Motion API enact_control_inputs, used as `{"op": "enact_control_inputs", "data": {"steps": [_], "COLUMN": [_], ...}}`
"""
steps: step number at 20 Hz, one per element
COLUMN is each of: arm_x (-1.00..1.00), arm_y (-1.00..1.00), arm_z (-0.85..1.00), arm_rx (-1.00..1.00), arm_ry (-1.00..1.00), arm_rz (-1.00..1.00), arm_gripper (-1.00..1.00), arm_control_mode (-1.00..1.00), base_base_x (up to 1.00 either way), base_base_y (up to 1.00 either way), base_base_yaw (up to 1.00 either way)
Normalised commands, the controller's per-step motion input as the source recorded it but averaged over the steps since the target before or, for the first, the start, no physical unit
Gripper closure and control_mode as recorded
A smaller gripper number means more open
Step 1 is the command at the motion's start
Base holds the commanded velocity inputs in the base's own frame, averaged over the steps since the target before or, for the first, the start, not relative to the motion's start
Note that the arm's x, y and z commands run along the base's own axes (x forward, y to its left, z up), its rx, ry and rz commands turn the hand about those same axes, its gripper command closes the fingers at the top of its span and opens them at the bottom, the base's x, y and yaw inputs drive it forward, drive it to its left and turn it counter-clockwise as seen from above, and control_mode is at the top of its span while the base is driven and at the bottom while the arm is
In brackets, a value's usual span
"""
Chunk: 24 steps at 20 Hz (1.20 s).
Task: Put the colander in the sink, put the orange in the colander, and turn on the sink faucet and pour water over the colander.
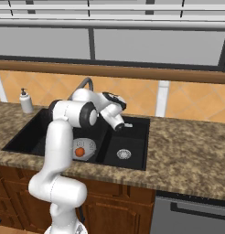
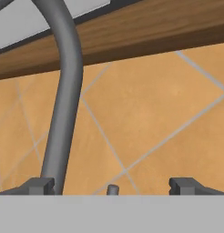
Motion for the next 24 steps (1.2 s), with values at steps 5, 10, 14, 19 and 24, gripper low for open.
{"op": "enact_control_inputs", "data": {"steps": [5,10,14,19,24], "arm_x": [0.16,0.22,0.20,0.23,0.27], "arm_y": [0.14,-0.03,-0.10,-0.11,-0.01], "arm_z": [-0.01,-0.14,-0.16,-0.08,-0.05], "arm_rx": [0.01,0.00,0.02,0.04,0.05], "arm_ry": [0.00,0.00,0.00,0.00,0.00], "arm_rz": [-0.12,-0.03,0.00,0.00,0.00], "arm_gripper": [-1.00,-1.00,-1.00,1.00,1.00], "arm_control_mode": [-1.00,-1.00,-1.00,-1.00,-1.00], "base_base_x": [0.00,0.00,0.00,0.00,0.00], "base_base_y": [0.00,0.00,0.00,0.00,0.00], "base_base_yaw": [0.00,0.00,0.00,0.00,0.00]}}
